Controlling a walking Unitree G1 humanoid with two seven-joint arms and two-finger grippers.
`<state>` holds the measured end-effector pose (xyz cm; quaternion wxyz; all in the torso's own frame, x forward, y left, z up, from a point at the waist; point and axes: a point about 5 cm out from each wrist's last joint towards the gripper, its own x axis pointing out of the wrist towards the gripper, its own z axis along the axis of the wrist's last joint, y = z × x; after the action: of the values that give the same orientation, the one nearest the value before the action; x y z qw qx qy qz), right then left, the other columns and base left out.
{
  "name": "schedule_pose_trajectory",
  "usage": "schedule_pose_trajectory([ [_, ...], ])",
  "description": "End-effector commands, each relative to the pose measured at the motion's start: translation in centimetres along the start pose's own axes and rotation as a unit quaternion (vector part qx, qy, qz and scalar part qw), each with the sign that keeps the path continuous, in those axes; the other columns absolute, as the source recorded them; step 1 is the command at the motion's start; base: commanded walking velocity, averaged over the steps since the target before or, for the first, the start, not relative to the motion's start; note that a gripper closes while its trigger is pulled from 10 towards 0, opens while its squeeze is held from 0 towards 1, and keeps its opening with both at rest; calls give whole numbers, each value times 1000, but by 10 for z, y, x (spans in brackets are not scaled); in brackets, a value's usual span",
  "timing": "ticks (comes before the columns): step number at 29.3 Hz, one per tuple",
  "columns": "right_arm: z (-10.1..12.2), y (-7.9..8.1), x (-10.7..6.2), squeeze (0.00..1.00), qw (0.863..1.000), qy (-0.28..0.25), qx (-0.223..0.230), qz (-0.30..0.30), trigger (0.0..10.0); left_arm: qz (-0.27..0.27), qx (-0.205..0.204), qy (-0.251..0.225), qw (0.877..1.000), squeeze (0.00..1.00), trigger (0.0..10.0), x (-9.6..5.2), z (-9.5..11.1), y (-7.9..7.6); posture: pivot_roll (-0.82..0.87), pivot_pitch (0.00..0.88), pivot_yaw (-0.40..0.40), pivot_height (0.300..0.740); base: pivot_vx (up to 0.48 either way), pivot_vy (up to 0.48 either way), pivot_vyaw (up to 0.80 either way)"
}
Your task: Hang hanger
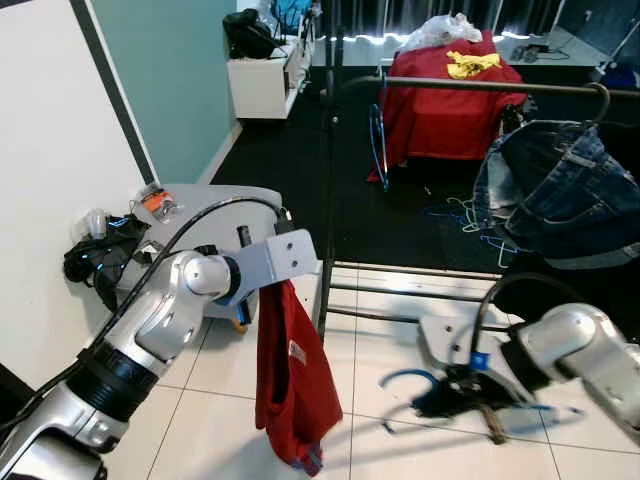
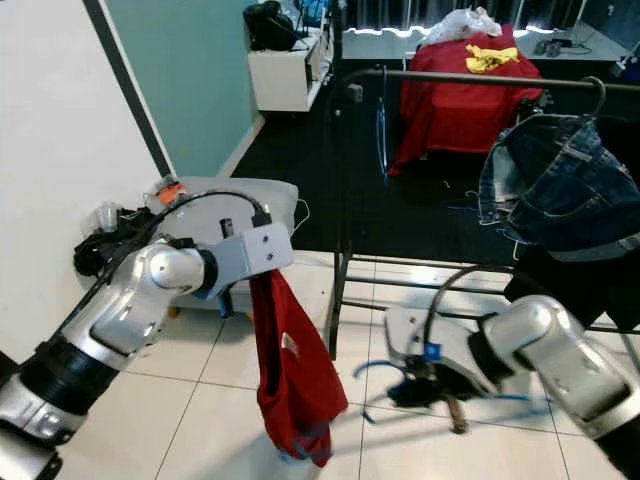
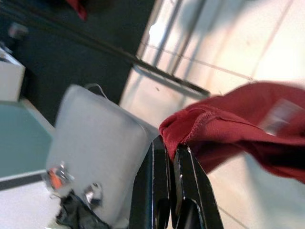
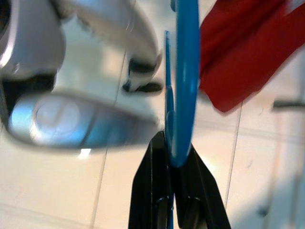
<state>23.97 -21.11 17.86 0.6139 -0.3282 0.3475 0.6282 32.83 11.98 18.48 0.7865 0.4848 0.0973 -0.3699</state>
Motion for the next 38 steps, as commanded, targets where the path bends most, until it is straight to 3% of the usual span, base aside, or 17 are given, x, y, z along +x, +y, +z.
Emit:
schedule_pose_trajectory([
  [1, 0, 3, 0, 0, 1000, 20, -6, 16, 10000, -12, 11, 25, 1000, 0, 10000, 0, -8, -6, -14, 62, 47, 740, 0, 0, 0],
  [8, -7, 1, 1, 0, 999, 45, 4, -7, 10000, 12, -10, 35, 999, 0, 10000, -1, -10, -1, -14, 64, 47, 740, 0, 0, 0],
  [15, 0, -17, 7, 0, 996, -4, -2, -94, 10000, 39, -32, 32, 998, 0, 10000, -2, -7, 7, -14, 64, 50, 740, 0, 0, 0],
  [17, 8, -27, 19, 0, 988, -55, -1, -147, 10000, 64, -66, 40, 995, 0, 10000, -2, -4, 13, -11, 69, 53, 740, 0, 0, 0],
  [21, 11, -32, 25, 0, 982, -80, 4, -171, 10000, 76, -85, 47, 992, 0, 10000, -2, -4, 15, -11, 69, 53, 740, 0, 0, 0],
  [22, 18, -37, 33, 0, 974, -113, 7, -197, 10000, 98, -139, 62, 984, 0, 10000, -1, -6, 18, -4, 73, 53, 740, 0, 0, 0],
  [23, 18, -37, 33, 0, 974, -113, 7, -197, 10000, 98, -139, 62, 984, 0, 10000, -1, -6, 18, -4, 73, 53, 740, 0, 0, 0],
  [25, 32, -40, 45, 0, 961, -171, 17, -216, 10000, 126, -357, 67, 923, 0, 10000, 6, -13, 17, 5, 84, 48, 740, 0, 0, 0],
  [26, 32, -40, 45, 0, 961, -171, 17, -216, 10000, 126, -357, 67, 923, 0, 10000, 6, -13, 17, 5, 84, 48, 740, 0, 0, 0],
  [27, 37, -39, 48, 0, 958, -190, 21, -216, 10000, 131, -405, 82, 901, 0, 10000, 9, -20, 12, 3, 88, 48, 740, 0, 0, 0],
  [29, 37, -39, 48, 0, 958, -190, 21, -216, 10000, 131, -405, 82, 901, 0, 10000, 9, -20, 12, 3, 88, 48, 740, 0, 0, 0],
  [30, 39, -37, 51, 0, 957, -199, 25, -209, 10000, 130, -443, 102, 881, 0, 10000, 13, -29, 4, 1, 91, 45, 740, 0, 0, 0],
  [31, 39, -37, 51, 0, 957, -199, 25, -209, 10000, 130, -443, 102, 881, 0, 10000, 13, -29, 4, 1, 91, 45, 740, 0, 0, 0],
  [32, 39, -35, 54, 0, 958, -201, 27, -204, 10000, 140, -456, 125, 870, 0, 10000, 15, -39, -3, -1, 92, 43, 740, 0, 0, 0],
  [34, 39, -35, 54, 0, 958, -201, 27, -204, 10000, 140, -456, 125, 870, 0, 10000, 15, -39, -3, -1, 92, 43, 740, 0, 0, 0],
  [35, 31, -35, 59, 0, 957, -195, 43, -211, 10000, 160, -484, 149, 847, 0, 10000, 16, -47, -10, -8, 90, 34, 740, 0, 0, 0],
  [38, 22, -38, 61, 0, 953, -184, 58, -232, 10000, 179, -482, 149, 845, 0, 10000, 14, -44, -5, -6, 87, 34, 740, 0, 0, 0],
])
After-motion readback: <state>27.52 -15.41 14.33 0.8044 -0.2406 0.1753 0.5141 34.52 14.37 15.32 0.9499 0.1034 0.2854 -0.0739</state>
